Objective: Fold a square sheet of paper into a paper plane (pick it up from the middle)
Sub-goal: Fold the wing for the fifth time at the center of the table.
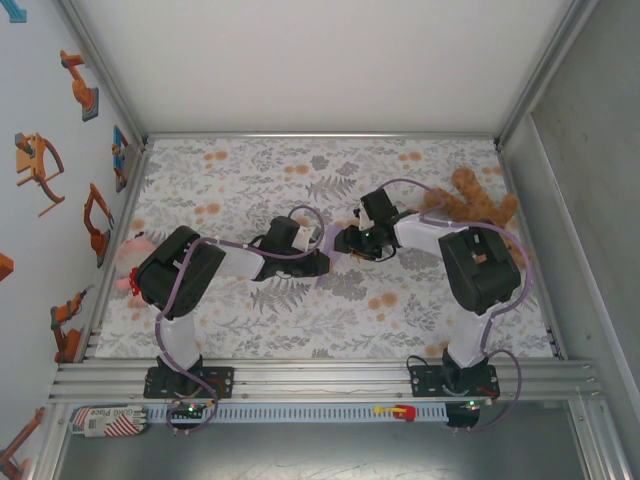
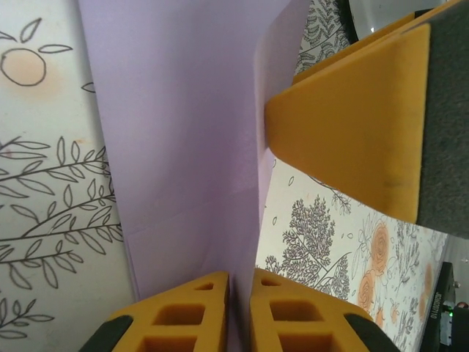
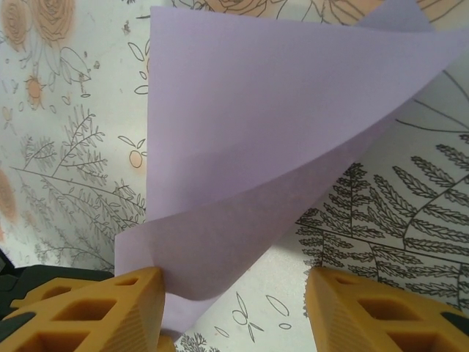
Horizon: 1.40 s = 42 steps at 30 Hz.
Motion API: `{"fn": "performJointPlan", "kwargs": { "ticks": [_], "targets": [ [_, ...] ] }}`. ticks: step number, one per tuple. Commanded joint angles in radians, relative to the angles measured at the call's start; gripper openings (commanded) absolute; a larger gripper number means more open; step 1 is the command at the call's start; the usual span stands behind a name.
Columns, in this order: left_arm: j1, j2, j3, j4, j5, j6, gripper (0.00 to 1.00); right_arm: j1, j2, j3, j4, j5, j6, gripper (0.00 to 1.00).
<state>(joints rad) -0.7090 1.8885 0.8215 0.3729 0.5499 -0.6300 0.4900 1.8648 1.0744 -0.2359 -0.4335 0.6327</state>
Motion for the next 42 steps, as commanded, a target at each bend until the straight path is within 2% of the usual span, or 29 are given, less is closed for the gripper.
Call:
{"fn": "performJointPlan", "kwargs": {
  "ticks": [1,7,11,18,22,28,35,42],
  "targets": [
    [-0.001,0.057,-0.015,-0.026,-0.031,-0.002,0.16,0.037,0.074,0.031,-0.024,0.100,-0.033,0.55],
    [0.002,0.066,-0.007,-0.052,-0.040,-0.002,0.15,0.052,0.091,0.058,-0.047,0.125,-0.024,0.61],
    [0.006,0.069,-0.013,-0.054,-0.038,-0.005,0.10,0.052,0.049,0.049,-0.015,0.093,-0.036,0.65],
    [0.030,0.084,-0.032,-0.005,0.014,-0.035,0.05,0.029,-0.054,-0.028,0.094,0.001,-0.075,0.67],
    [0.042,0.093,-0.035,0.029,0.050,-0.060,0.05,0.005,-0.052,-0.061,0.117,-0.051,-0.093,0.66],
    [0.056,0.098,-0.039,0.044,0.079,-0.077,0.04,-0.038,-0.070,-0.100,0.133,-0.060,-0.097,0.61],
    [0.068,0.118,-0.038,0.081,0.111,-0.106,0.03,-0.042,-0.025,-0.048,0.042,-0.008,-0.111,0.51],
    [0.070,0.127,-0.032,0.079,0.122,-0.111,0.02,-0.013,0.049,0.008,-0.025,0.065,-0.091,0.54]
  ]
}}
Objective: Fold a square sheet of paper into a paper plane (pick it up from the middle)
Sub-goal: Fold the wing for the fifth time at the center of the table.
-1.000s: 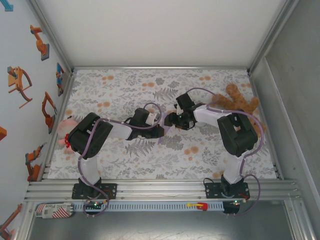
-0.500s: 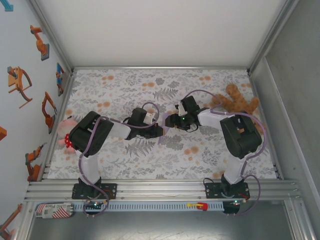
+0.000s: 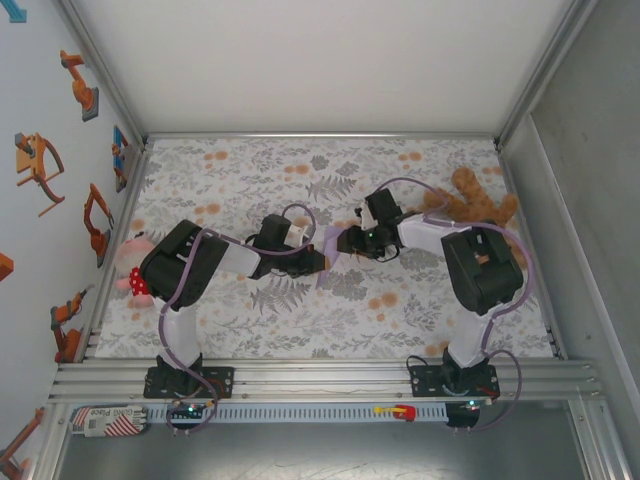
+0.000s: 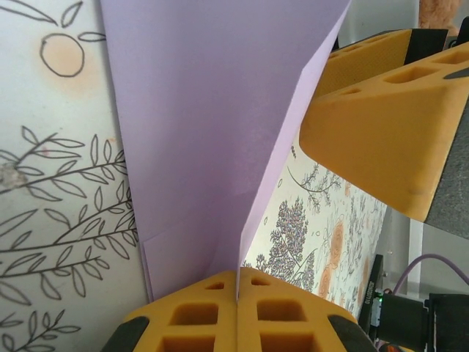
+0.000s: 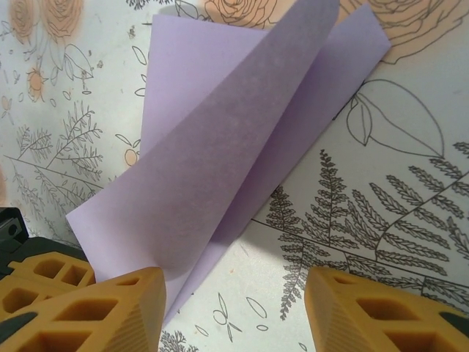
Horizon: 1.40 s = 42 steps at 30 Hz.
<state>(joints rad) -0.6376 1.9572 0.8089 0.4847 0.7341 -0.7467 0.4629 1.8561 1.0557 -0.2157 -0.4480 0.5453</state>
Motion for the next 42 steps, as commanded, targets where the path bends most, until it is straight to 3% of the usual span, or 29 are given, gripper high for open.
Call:
{"fn": "performJointPlan", "kwargs": {
  "ticks": [1,14,30,42],
  "targets": [
    [-0.001,0.058,-0.017,-0.034,-0.063,0.004,0.02,0.021,0.074,0.040,-0.059,0.092,-0.001,0.55],
    [-0.002,0.020,-0.007,-0.054,-0.062,-0.002,0.09,0.059,0.202,0.123,-0.180,0.207,0.064,0.56],
    [-0.011,-0.087,0.001,-0.129,-0.092,0.000,0.22,0.066,0.252,0.155,-0.234,0.242,0.084,0.59],
    [-0.059,-0.181,0.001,-0.256,-0.218,0.029,0.31,0.069,0.262,0.161,-0.243,0.246,0.083,0.60]
  ]
}}
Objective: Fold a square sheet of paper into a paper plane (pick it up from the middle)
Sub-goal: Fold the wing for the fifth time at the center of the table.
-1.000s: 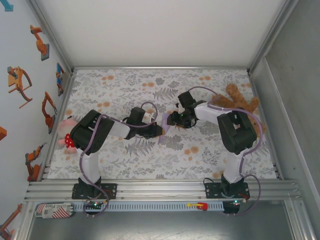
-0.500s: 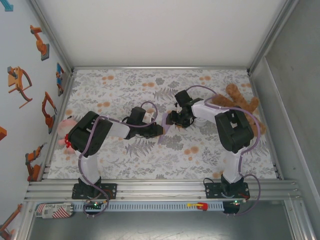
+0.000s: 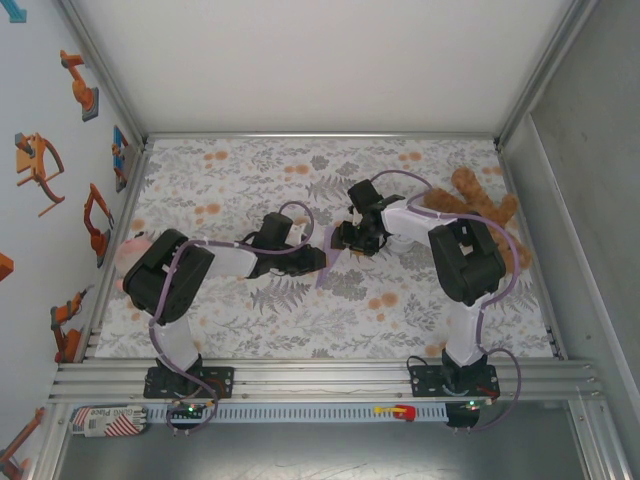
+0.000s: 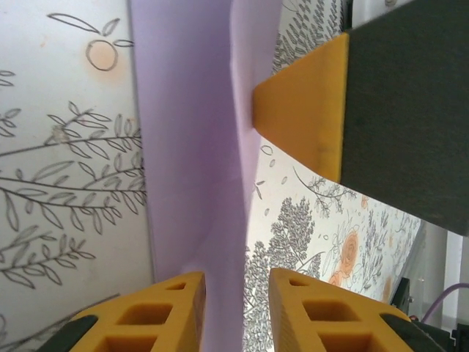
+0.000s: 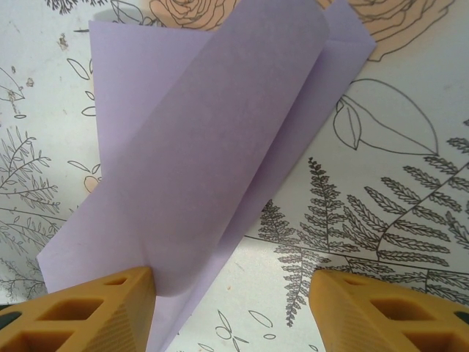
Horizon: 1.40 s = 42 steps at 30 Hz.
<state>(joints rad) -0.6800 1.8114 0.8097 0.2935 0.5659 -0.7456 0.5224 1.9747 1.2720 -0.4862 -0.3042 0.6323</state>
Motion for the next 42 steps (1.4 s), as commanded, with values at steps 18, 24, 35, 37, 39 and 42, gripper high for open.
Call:
{"fn": "performJointPlan", "kwargs": {
  "ticks": [18,24,35,37,39,42],
  "targets": [
    [-0.058,-0.004,0.016,-0.174,-0.145,0.065,0.20,0.010,0.160,-0.055,0.021,0.108,0.002,0.60],
    [-0.058,0.020,0.009,-0.174,-0.150,0.066,0.15,0.010,0.170,-0.054,0.015,0.114,0.001,0.60],
    [-0.058,0.041,0.003,-0.181,-0.164,0.061,0.14,0.010,0.193,-0.049,0.003,0.128,-0.003,0.59],
    [-0.058,0.043,0.003,-0.188,-0.167,0.063,0.14,0.010,0.191,-0.052,0.003,0.131,-0.004,0.59],
    [-0.058,0.041,0.005,-0.201,-0.172,0.067,0.14,0.011,0.179,-0.057,0.003,0.132,-0.004,0.58],
    [-0.059,0.040,0.014,-0.230,-0.179,0.076,0.15,0.010,0.132,-0.060,0.003,0.133,-0.009,0.58]
  ]
}}
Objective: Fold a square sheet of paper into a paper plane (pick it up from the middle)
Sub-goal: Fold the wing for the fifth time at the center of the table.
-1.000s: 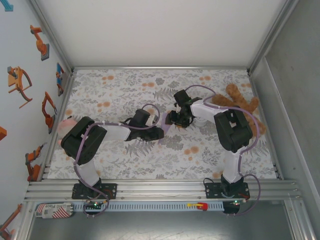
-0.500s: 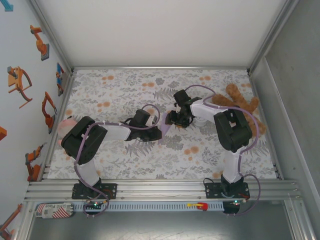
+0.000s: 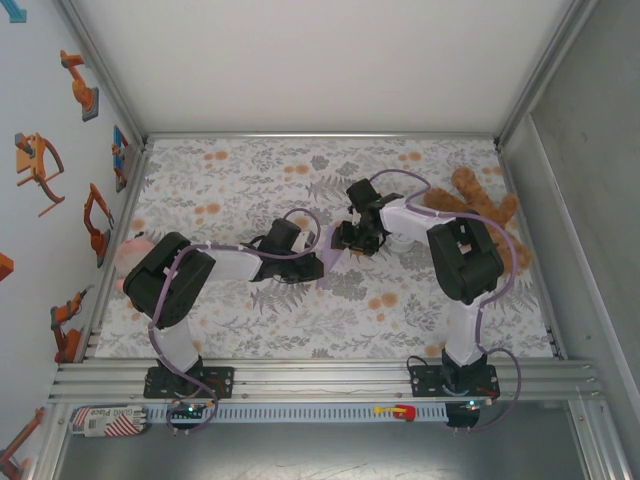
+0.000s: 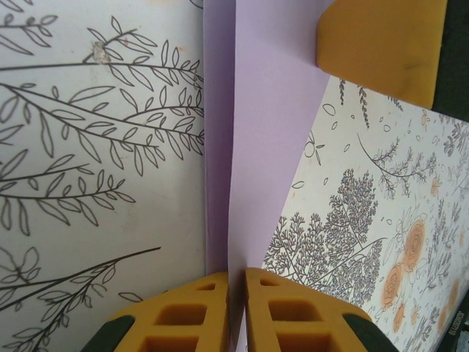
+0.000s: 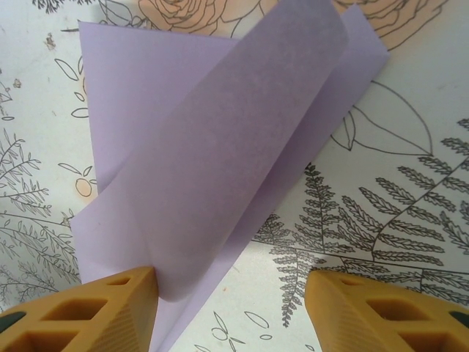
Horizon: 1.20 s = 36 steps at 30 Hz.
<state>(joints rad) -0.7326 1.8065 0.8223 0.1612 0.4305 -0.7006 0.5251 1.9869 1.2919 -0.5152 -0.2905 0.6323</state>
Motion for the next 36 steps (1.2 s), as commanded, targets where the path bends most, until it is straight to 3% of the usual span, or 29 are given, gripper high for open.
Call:
{"fn": "performJointPlan", "kwargs": {
  "ticks": [1,10,15,23,36],
  "targets": [
    [-0.006,0.046,0.004,-0.105,-0.045,0.034,0.15,0.007,0.098,-0.081,0.034,0.114,-0.015,0.58],
    [-0.005,0.051,0.026,-0.160,-0.052,0.044,0.15,-0.020,-0.235,-0.173,0.169,-0.004,-0.057,0.61],
    [-0.006,0.053,0.035,-0.164,-0.050,0.045,0.16,-0.020,-0.324,-0.252,0.278,-0.119,-0.078,0.58],
    [-0.006,0.053,0.034,-0.165,-0.052,0.045,0.16,-0.014,-0.220,-0.251,0.418,-0.322,-0.038,0.22],
    [-0.005,0.056,0.029,-0.154,-0.043,0.038,0.16,-0.004,-0.081,-0.198,0.399,-0.335,-0.041,0.13]
  ]
}}
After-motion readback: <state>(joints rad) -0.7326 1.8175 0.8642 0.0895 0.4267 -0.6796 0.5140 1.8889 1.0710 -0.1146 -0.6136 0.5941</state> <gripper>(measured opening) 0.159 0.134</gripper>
